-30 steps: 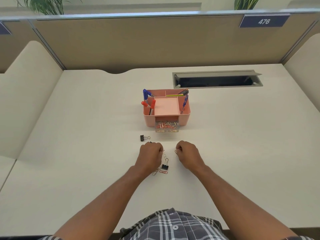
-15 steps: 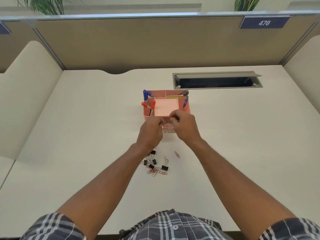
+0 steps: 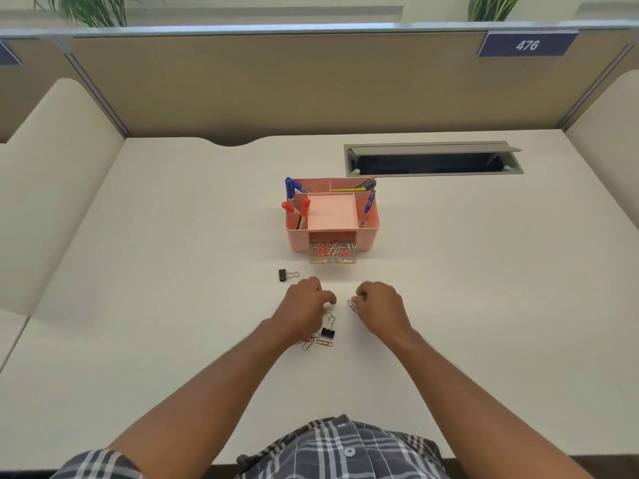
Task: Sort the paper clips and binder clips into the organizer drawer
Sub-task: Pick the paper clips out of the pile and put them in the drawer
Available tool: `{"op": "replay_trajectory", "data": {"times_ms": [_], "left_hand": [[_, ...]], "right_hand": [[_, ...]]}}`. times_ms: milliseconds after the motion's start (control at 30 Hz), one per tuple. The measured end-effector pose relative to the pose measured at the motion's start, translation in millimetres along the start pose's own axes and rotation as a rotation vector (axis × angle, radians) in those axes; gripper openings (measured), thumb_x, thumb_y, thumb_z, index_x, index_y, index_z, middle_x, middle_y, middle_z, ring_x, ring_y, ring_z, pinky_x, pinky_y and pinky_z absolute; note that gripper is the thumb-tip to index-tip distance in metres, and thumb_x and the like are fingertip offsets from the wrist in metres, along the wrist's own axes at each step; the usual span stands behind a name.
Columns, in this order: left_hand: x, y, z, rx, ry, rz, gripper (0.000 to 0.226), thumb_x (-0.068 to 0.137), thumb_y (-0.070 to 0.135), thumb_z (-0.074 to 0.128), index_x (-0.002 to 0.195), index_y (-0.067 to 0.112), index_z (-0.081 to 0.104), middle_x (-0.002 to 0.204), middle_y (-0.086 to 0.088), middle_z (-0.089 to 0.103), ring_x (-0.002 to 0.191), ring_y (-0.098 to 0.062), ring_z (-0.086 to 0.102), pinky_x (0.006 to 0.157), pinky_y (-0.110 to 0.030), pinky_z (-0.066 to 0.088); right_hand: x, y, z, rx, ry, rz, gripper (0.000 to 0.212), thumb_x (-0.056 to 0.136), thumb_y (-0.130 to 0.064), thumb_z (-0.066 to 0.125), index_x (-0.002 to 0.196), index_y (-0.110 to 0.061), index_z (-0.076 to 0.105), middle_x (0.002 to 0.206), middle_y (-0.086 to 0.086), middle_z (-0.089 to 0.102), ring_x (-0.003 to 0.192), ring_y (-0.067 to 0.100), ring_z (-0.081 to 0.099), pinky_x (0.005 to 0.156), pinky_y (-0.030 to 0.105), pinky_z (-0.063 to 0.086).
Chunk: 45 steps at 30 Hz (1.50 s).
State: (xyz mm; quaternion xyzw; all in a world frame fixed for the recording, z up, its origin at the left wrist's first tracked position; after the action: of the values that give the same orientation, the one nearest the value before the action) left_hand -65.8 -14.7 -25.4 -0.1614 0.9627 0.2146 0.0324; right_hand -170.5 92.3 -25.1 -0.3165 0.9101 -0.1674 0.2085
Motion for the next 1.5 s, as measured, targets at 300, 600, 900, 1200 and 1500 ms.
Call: {"op": "replay_trajectory", "data": {"times_ms": [300, 600, 900, 1200, 1500], "left_hand": [[6, 0, 13, 0.106, -0.054, 0.02, 0.009, 0.089, 0.019, 0.062, 0.096, 0.019, 0.068, 0.097, -0.004, 0.052, 0.09, -0.025, 0.05, 0.073, -0.035, 0.037], [4, 1, 7, 0.062, -0.076, -0.011, 0.013, 0.082, 0.008, 0.049, 0.08, 0.016, 0.059, 0.087, -0.004, 0.06, 0.082, -0.025, 0.053, 0.072, -0.037, 0.044], [5, -11, -64, -0.267, 0.393, -0.051, 0.008, 0.088, 0.007, 0.058, 0.084, 0.014, 0.06, 0.077, 0.001, 0.06, 0.071, -0.016, 0.054, 0.064, -0.03, 0.047], [39, -8, -89, -0.288, 0.462, -0.061, 0.013, 0.09, 0.004, 0.058, 0.091, 0.013, 0.067, 0.088, -0.003, 0.068, 0.078, -0.015, 0.058, 0.068, -0.031, 0.054], [-24, -61, -48, -0.365, 0.48, -0.298, 0.019, 0.09, 0.001, 0.054, 0.102, 0.01, 0.067, 0.101, -0.004, 0.066, 0.091, -0.017, 0.061, 0.081, -0.024, 0.046]], "right_hand": [[-7, -2, 29, -0.036, 0.002, -0.062, 0.012, 0.092, -0.016, 0.055, 0.093, -0.009, 0.064, 0.101, 0.01, 0.057, 0.093, 0.028, 0.056, 0.077, 0.036, 0.048], [-7, 5, 26, 0.048, -0.041, -0.081, 0.016, 0.091, -0.01, 0.045, 0.092, -0.012, 0.06, 0.096, 0.006, 0.064, 0.087, 0.025, 0.057, 0.072, 0.033, 0.044], [-2, -34, -41, 0.317, 0.252, -0.274, 0.02, 0.094, -0.011, 0.056, 0.105, -0.014, 0.071, 0.099, 0.004, 0.066, 0.092, 0.017, 0.061, 0.082, 0.029, 0.049], [34, -73, -72, 0.253, 0.302, -0.342, 0.024, 0.095, -0.009, 0.052, 0.107, -0.014, 0.072, 0.104, 0.004, 0.071, 0.093, 0.021, 0.062, 0.081, 0.032, 0.053], [-4, -53, -2, 0.18, 0.019, -0.31, 0.026, 0.094, -0.018, 0.056, 0.117, -0.019, 0.067, 0.114, 0.0, 0.065, 0.102, 0.015, 0.059, 0.092, 0.031, 0.048]]}}
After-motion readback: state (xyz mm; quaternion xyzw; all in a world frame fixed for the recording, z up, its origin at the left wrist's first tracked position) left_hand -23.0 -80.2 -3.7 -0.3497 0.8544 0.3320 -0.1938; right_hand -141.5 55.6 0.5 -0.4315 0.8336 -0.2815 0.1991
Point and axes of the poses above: each hand's wrist, its own x-axis towards the middle knuckle, its own z-axis out of the palm, y = z × x, the point moved 8 cm from there along x, towards the middle knuckle
